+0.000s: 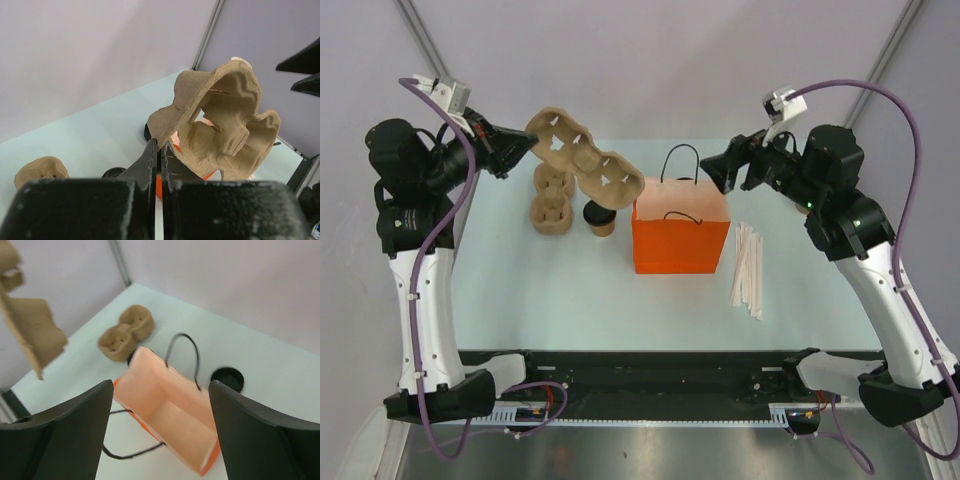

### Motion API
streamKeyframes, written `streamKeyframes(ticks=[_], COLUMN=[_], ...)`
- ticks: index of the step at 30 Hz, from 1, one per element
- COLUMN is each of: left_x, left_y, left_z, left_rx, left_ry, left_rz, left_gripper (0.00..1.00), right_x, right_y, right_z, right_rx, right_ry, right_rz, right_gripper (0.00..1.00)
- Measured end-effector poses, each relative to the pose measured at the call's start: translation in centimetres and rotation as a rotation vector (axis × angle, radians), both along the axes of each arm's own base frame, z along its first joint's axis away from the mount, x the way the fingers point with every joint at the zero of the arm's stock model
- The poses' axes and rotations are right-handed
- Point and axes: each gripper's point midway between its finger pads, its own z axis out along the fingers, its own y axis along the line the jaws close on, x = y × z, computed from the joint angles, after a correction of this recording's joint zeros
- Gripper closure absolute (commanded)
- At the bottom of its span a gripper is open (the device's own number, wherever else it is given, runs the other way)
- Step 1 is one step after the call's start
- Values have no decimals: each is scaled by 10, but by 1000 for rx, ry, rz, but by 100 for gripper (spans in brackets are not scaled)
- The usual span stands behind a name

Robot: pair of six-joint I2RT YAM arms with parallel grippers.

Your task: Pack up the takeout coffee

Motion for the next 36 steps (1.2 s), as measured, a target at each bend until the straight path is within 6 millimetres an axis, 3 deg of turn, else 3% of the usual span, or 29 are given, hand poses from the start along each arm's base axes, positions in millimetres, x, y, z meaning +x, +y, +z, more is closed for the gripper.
streamKeyframes(ticks=[3,6,10,14,16,17,19,20,22,27,31,36], left_x=[2,5,8,5,2,1,-2,-3,-4,-5,-8,-19], left_y=[1,2,3,3,3,3,3,2,2,2,1,-5], left_z=[7,8,8,10,9,9,7,7,7,8,10,21], left_rx=[-9,-7,-6,-5,-5,-5,-4,-4,-3,11,30,40], left_ry=[-24,-35,-35,-46,-52,-53,-54,-53,-56,-69,-87,-122], left_rz=[8,13,26,28,28,28,28,28,28,22,7,-32], left_gripper=[100,100,100,100,100,100,100,100,100,100,100,100], right_x=[7,15,19,26,30,32,35,38,40,42,40,33], right_y=[-28,-42,-43,-40,-40,-39,-38,-38,-38,-41,-36,-21], right_z=[-34,-84,-147,-175,-180,-183,-188,-192,-196,-200,-190,-144], right_rx=[-21,-61,-125,-150,-151,-149,-150,-149,-157,-162,-193,-227], right_ry=[107,257,444,532,547,554,570,581,591,595,541,384], right_rz=[-124,-195,-217,-227,-233,-236,-239,-243,-238,-213,-125,38], right_gripper=[25,26,27,31,37,50,61,79,100,100,100,100])
